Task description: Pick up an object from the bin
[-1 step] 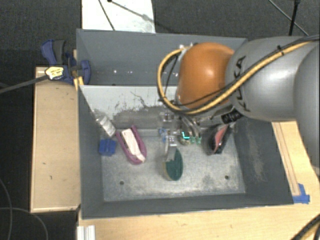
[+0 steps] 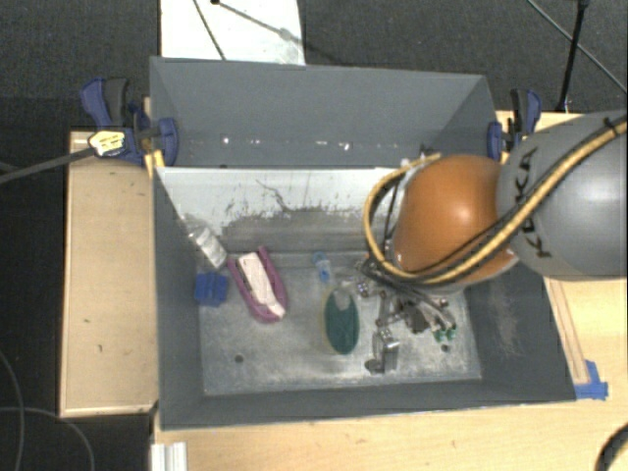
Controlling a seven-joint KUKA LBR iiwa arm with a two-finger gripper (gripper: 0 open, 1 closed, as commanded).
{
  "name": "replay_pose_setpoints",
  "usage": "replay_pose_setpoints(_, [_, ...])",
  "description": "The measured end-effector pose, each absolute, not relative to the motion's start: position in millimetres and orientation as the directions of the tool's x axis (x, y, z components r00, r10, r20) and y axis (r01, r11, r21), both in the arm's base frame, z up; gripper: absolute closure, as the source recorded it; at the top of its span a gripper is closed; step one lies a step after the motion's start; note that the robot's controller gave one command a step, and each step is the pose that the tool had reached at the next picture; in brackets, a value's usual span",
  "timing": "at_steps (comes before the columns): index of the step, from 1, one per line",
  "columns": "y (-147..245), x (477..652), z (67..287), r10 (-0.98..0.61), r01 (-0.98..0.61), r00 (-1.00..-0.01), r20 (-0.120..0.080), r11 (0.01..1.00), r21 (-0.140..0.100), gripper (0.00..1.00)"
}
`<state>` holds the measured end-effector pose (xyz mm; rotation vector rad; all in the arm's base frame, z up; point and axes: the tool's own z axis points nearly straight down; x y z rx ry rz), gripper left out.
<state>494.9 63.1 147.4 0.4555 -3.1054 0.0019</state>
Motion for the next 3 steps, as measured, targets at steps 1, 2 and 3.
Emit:
replay_pose_setpoints(1, [76.8,549.0,72.6,-0.524,-0.524,-0.852,-0.002,0.852,0.001,0.0])
replay_pose_setpoints(2, [77.2,549.9,75.3,-0.519,-0.519,-0.854,-0.003,0.854,0.001,1.0])
replay_pose_setpoints(3, [69.9,531.0,244.0,-0.571,-0.571,-0.821,-0.009,0.821,-0.004,1.0])
